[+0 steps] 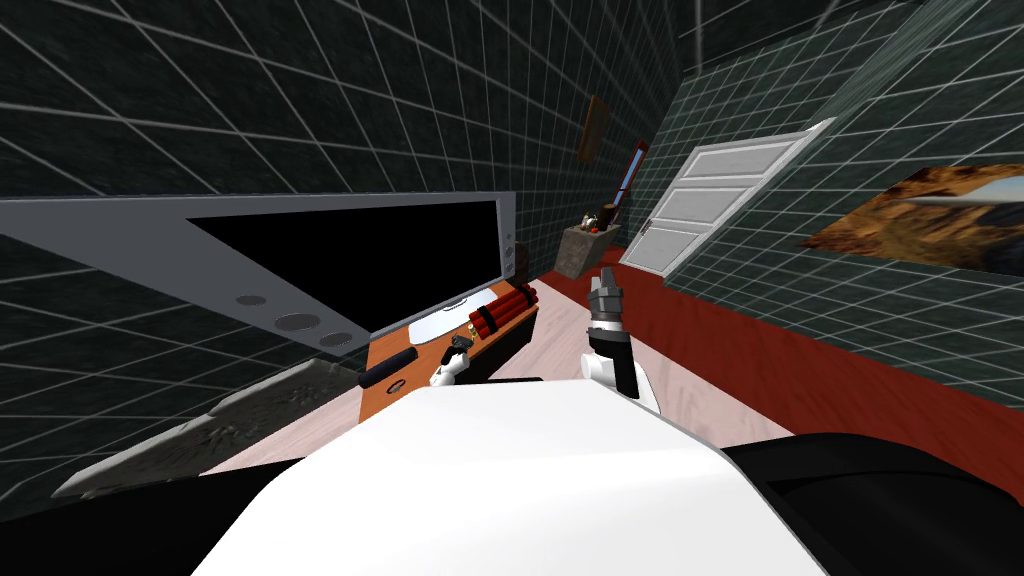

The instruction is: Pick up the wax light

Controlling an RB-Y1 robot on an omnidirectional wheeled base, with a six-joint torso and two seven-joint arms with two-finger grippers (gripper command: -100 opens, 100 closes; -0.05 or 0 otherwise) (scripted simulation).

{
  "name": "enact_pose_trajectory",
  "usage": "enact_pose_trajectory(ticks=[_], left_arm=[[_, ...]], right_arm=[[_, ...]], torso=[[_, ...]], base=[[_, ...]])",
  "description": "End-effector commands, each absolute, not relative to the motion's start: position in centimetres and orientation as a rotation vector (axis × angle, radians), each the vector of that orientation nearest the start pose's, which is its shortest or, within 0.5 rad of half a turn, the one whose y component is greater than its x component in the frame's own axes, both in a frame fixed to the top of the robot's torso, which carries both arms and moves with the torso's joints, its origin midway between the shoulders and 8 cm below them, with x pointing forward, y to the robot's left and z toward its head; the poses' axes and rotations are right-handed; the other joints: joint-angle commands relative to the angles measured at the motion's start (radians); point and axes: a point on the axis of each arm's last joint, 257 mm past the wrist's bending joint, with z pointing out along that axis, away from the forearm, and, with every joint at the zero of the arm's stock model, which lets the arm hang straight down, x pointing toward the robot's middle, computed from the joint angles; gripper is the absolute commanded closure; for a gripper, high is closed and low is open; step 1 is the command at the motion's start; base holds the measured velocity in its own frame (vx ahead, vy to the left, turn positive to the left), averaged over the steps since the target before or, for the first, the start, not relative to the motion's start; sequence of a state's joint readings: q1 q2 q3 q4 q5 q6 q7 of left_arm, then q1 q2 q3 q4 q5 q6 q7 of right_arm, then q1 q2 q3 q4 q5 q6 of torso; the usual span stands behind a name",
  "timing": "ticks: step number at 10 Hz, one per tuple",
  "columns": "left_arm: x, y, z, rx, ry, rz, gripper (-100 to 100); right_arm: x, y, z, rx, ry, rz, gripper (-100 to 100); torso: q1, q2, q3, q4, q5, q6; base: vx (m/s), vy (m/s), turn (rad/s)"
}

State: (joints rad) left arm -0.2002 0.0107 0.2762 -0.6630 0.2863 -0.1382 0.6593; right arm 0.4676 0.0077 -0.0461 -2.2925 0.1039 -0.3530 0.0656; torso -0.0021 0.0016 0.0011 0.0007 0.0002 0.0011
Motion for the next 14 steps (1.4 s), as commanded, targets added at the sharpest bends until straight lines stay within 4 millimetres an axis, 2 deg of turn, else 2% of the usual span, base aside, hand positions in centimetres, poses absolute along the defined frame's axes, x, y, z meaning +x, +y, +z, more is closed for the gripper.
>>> enact_pose_trajectory(ticks=[1,3,4,6,7,8,9,10,13,14], left_arm=[[46.1,33.3,-51.7,-2.396,0.492,-1.176,-100],[46.1,33.3,-51.7,-2.396,0.492,-1.176,-100],[45.9,35.9,-51.4,-2.362,0.519,-1.141,-100],[45.8,38.2,-51.1,-2.332,0.554,-1.104,-100],[45.8,38.2,-51.1,-2.332,0.554,-1.104,-100],[45.2,37.3,-52.3,-2.366,0.597,-1.064,-100],[44.9,37.7,-52.5,-2.37,0.599,-1.052,-100],[46.6,35.9,-51.5,-2.395,0.551,-1.111,-100],[46.6,35.9,-51.5,-2.395,0.551,-1.111,-100],[47.3,33.6,-51.4,-2.419,0.527,-1.151,-100]], right_arm=[[36.6,-28.8,1.2,0.656,0.745,1.109,0],[36.6,-28.8,1.2,0.656,0.745,1.109,0],[36.6,-28.8,1.2,0.656,0.745,1.108,0],[36.6,-28.8,1.2,0.656,0.745,1.108,0],[36.6,-28.8,1.2,0.656,0.745,1.108,0],[36.6,-28.8,1.2,0.656,0.745,1.108,0],[36.6,-28.8,1.2,0.656,0.745,1.109,0],[36.6,-28.8,1.2,0.656,0.745,1.109,0],[36.6,-28.8,1.2,0.656,0.745,1.109,0],[36.6,-28.8,1.2,0.656,0.745,1.108,0]], torso=[[0.0,0.0,0.0,0.0,0.0,0.0],[0.0,-0.001,0.0,0.0,0.0,0.0],[0.0,-0.002,-0.001,0.0,0.0,0.0],[0.0,-0.002,-0.001,0.0,0.0,0.0],[0.0,-0.001,-0.001,0.0,0.0,0.0],[0.0,-0.002,-0.001,0.0,0.0,0.0],[-0.002,-0.001,-0.001,0.0,0.0,0.0],[-0.003,0.0,0.0,0.0,0.0,0.0],[-0.001,-0.001,-0.001,0.0,0.0,0.0],[0.0,-0.002,-0.001,0.0,0.0,0.0]], base=[[-0.031,-0.019,0.002],[-0.007,-0.005,0.001],[-0.004,-0.006,-0.003],[-0.009,-0.009,0.002],[-0.006,-0.007,0.005],[-0.013,-0.041,0.0],[-0.041,-0.063,0.011],[-0.052,-0.056,0.022],[-0.013,-0.016,0.0],[0.021,0.015,0.011]])
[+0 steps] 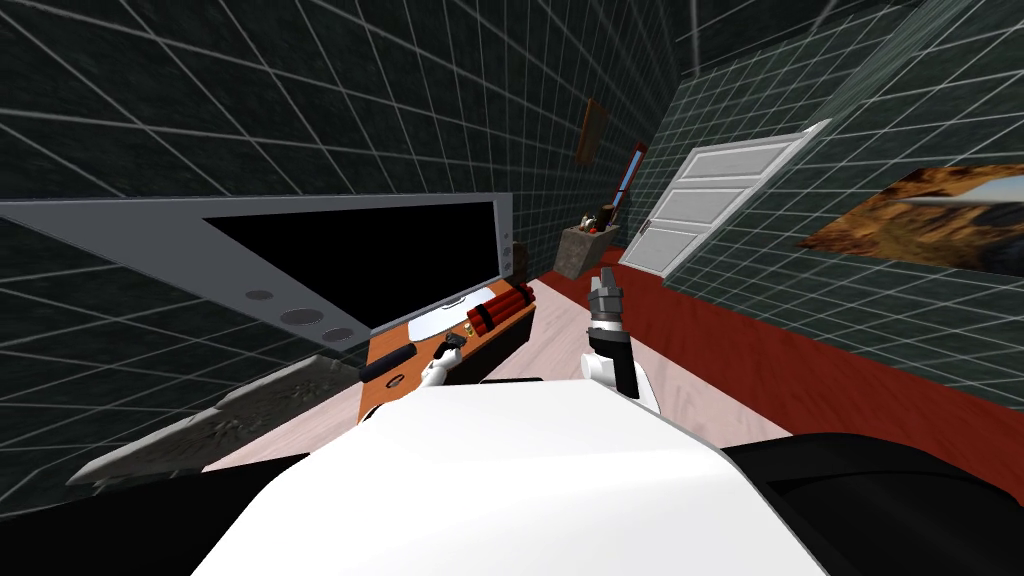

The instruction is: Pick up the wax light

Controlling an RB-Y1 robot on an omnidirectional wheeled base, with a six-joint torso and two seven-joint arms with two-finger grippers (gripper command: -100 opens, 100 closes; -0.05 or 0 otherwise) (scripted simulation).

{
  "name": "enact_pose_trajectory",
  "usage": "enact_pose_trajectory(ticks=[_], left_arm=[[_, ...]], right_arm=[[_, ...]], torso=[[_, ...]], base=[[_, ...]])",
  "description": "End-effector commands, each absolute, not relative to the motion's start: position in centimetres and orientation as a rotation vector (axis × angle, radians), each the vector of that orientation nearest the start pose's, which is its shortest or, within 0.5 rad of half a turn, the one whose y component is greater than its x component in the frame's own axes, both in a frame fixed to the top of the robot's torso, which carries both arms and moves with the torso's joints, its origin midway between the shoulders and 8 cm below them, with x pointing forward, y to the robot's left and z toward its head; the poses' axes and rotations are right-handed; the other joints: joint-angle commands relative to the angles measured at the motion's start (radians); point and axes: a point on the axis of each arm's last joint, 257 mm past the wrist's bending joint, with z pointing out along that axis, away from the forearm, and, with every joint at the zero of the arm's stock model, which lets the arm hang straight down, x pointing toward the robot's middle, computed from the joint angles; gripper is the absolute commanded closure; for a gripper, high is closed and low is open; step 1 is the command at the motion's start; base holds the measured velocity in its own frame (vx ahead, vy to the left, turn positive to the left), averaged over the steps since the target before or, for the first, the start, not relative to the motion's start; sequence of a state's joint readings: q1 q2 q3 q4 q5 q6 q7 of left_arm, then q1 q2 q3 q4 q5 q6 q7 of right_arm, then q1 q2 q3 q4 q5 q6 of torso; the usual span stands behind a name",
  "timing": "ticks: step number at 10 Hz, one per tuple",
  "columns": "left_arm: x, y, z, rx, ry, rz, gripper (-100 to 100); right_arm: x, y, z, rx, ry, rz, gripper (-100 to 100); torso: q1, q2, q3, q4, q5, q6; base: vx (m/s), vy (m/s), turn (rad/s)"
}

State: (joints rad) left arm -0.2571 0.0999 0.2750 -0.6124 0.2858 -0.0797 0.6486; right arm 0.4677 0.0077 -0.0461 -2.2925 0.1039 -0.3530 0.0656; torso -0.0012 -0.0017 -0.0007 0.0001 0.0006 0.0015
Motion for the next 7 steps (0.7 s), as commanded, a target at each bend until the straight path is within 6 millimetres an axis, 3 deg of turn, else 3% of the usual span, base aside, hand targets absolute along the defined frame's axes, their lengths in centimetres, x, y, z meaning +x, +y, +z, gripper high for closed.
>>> enact_pose_trajectory(ticks=[1,2,3,5,6,7], left_arm=[[47.3,33.6,-51.4,-2.419,0.527,-1.151,-100],[47.3,33.6,-51.4,-2.419,0.527,-1.151,-100],[47.9,30.7,-51.2,-2.451,0.502,-1.197,-100],[48.5,27.6,-51.1,-2.482,0.481,-1.24,-100],[48.2,28.4,-51.1,-2.47,0.487,-1.228,-100],[48.3,28.3,-51.0,-2.472,0.486,-1.23,0]], right_arm=[[36.6,-28.8,1.2,0.656,0.745,1.108,0],[36.6,-28.8,1.2,0.656,0.745,1.108,0],[36.6,-28.8,1.2,0.656,0.745,1.108,0],[36.6,-28.8,1.2,0.656,0.745,1.108,0],[36.6,-28.8,1.2,0.656,0.745,1.108,0],[36.6,-28.8,1.2,0.656,0.745,1.108,0]], torso=[[0.0,0.0,0.0,0.0,0.0,0.0],[0.0,0.0,0.0,0.0,0.0,0.0],[0.0,0.0,0.0,0.0,0.0,0.0],[0.001,-0.002,-0.001,0.0,0.0,0.0],[0.001,-0.002,-0.001,-0.001,0.0,0.0],[0.0,-0.001,-0.001,0.0,0.0,0.0]], base=[[0.027,0.013,-0.004],[0.015,0.007,0.0],[0.025,0.021,0.014],[0.052,0.035,0.003],[0.027,0.012,-0.002],[0.0,0.0,0.0]])
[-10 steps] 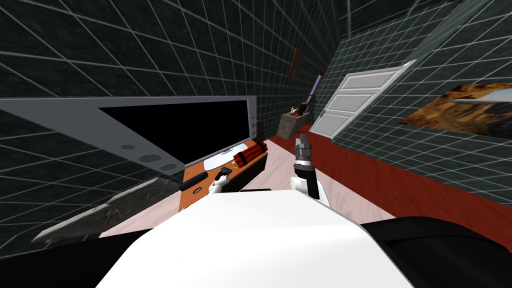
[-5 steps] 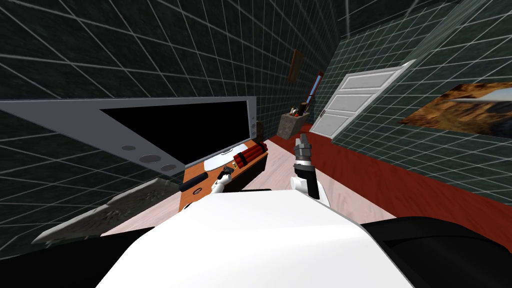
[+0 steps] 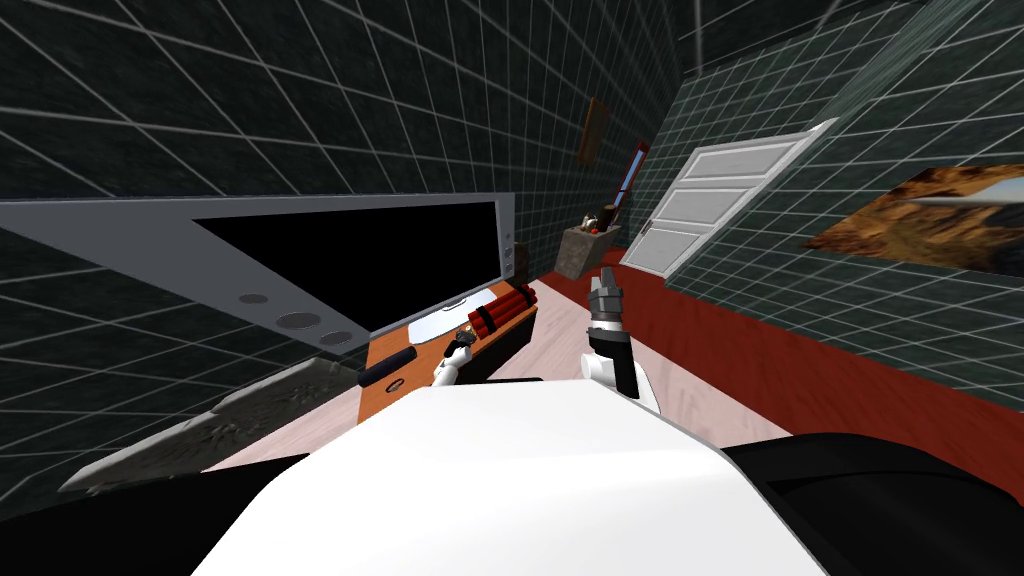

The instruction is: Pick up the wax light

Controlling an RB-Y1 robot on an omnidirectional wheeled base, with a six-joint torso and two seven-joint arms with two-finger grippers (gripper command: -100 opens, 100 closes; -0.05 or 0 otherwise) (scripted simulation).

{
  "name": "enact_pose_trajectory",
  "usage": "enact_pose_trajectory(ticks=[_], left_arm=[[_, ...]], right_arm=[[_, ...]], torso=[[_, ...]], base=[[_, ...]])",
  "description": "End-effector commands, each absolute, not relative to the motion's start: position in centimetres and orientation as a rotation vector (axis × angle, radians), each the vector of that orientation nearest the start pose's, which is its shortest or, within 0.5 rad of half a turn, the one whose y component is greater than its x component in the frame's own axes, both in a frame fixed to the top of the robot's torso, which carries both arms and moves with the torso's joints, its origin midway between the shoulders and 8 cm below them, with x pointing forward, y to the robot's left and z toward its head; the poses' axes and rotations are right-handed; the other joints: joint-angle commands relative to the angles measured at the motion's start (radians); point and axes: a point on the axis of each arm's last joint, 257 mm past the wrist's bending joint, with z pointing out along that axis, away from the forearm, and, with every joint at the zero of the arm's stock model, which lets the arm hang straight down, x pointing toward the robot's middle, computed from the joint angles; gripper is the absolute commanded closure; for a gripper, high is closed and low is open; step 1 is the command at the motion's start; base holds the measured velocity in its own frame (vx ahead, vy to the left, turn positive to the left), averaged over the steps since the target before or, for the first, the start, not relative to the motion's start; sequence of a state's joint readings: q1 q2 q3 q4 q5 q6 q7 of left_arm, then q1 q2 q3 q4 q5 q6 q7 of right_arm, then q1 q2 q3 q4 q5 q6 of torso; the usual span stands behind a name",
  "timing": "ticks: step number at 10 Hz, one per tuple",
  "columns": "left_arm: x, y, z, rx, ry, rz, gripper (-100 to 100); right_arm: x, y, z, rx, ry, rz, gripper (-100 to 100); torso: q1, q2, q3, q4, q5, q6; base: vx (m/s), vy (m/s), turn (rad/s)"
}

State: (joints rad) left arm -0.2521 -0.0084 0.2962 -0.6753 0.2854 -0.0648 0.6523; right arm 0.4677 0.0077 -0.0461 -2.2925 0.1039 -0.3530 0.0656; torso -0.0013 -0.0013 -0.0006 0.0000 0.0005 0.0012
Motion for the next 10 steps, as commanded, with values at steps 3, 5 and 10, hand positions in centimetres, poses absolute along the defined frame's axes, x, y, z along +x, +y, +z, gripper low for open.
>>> enact_pose_trajectory(ticks=[3,5,10], left_arm=[[48.4,29.6,-51.3,-2.47,0.44,-1.227,-100],[48.2,30.5,-51.8,-2.473,0.409,-1.214,-100],[48.0,32.2,-52.1,-2.467,0.356,-1.196,-100]], right_arm=[[36.6,-28.8,1.2,0.656,0.745,1.109,0],[36.6,-28.8,1.2,0.656,0.745,1.109,0],[36.6,-28.8,1.2,0.656,0.745,1.108,0]], torso=[[0.001,0.001,0.001,0.0,0.0,0.0],[0.001,0.002,0.001,0.0,0.0,0.0],[0.001,0.001,0.001,0.0,0.0,0.0]], base=[[-0.007,0.014,-0.122],[-0.013,0.016,-0.13],[-0.008,0.011,-0.074]])
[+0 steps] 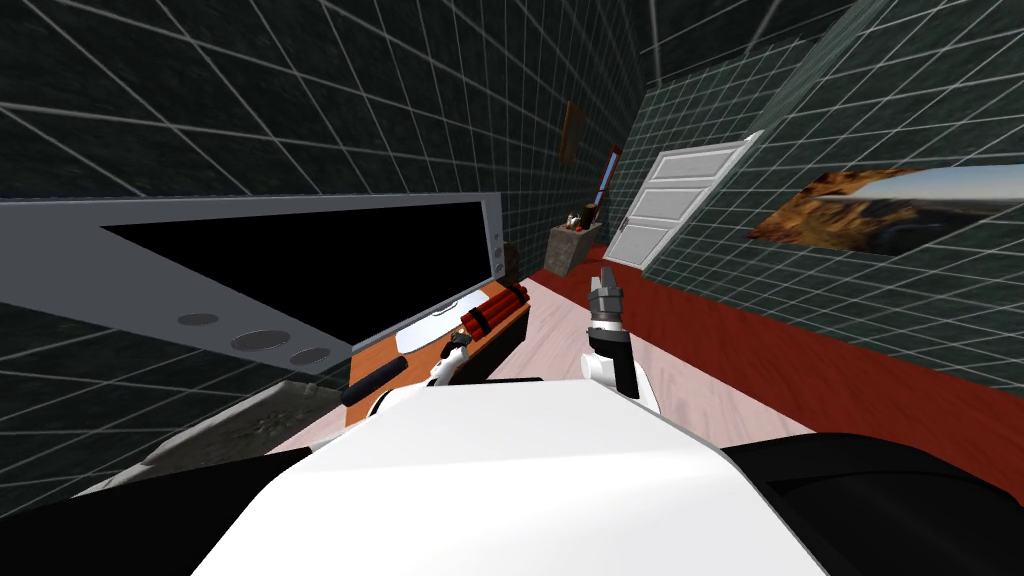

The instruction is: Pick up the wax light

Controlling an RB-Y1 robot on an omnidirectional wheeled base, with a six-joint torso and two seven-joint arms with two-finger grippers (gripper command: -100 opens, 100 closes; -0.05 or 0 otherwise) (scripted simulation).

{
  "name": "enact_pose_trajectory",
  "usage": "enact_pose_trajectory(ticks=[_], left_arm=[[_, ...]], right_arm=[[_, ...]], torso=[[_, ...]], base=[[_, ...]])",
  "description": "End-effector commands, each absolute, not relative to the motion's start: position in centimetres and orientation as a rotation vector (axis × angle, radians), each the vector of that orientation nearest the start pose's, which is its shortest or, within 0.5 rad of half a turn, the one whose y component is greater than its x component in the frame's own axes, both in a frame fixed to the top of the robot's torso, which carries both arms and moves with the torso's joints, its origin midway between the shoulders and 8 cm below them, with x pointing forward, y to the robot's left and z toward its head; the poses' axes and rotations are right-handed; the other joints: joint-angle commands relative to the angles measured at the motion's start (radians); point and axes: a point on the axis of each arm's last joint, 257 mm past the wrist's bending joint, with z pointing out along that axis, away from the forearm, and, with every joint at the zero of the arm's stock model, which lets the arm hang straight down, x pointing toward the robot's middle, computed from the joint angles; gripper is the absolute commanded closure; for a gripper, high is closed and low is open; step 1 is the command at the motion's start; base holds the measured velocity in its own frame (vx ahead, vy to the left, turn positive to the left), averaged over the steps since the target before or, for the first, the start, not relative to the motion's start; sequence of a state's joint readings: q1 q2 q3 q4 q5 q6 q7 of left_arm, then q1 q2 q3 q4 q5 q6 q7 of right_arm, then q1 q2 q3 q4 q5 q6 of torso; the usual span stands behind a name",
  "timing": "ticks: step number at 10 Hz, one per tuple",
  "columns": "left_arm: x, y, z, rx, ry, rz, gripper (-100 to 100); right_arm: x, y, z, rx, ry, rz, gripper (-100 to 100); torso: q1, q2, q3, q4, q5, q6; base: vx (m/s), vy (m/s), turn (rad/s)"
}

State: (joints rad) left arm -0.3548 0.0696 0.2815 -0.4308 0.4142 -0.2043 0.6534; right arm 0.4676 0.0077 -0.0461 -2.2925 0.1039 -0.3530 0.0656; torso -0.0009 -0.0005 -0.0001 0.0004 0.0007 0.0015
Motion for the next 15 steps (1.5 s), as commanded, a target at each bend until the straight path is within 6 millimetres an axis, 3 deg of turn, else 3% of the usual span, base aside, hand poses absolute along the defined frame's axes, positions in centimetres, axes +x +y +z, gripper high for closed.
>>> enact_pose_trajectory(ticks=[1,3,4,8,9,10,15], left_arm=[[48.1,32.9,-51.8,-2.458,0.337,-1.197,-100],[47.9,33.3,-52.1,-2.461,0.332,-1.188,-100],[47.9,33.4,-52.0,-2.459,0.328,-1.189,100],[47.9,33.3,-52.0,-2.461,0.325,-1.191,100],[47.9,33.3,-52.0,-2.461,0.325,-1.191,0],[48.0,32.2,-52.1,-2.467,0.356,-1.196,100],[47.9,29.9,-52.0,-2.482,0.427,-1.208,100]], right_arm=[[36.6,-28.8,1.2,0.656,0.745,1.108,0],[36.6,-28.8,1.2,0.656,0.745,1.108,0],[36.6,-28.8,1.2,0.656,0.745,1.108,0],[36.6,-28.8,1.2,0.656,0.745,1.108,0],[36.6,-28.8,1.2,0.656,0.745,1.108,0],[36.6,-28.8,1.2,0.656,0.745,1.108,0],[36.6,-28.8,1.2,0.656,0.745,1.108,0]], torso=[[0.0,0.0,0.0,0.0,0.0,0.0],[0.001,-0.001,0.0,0.0,0.0,0.001],[0.0,-0.001,-0.001,0.0,0.0,0.0],[-0.001,-0.002,-0.001,0.0,-0.001,0.0],[-0.001,-0.002,-0.001,0.0,-0.001,0.0],[-0.001,-0.002,-0.001,0.0,-0.001,0.0],[-0.003,-0.003,-0.002,0.0,-0.001,0.001]], base=[[-0.011,0.013,-0.132],[-0.01,0.012,-0.073],[0.0,0.0,0.0],[0.0,0.0,0.0],[0.0,0.0,0.0],[0.012,-0.009,0.176],[0.011,-0.017,0.105]])
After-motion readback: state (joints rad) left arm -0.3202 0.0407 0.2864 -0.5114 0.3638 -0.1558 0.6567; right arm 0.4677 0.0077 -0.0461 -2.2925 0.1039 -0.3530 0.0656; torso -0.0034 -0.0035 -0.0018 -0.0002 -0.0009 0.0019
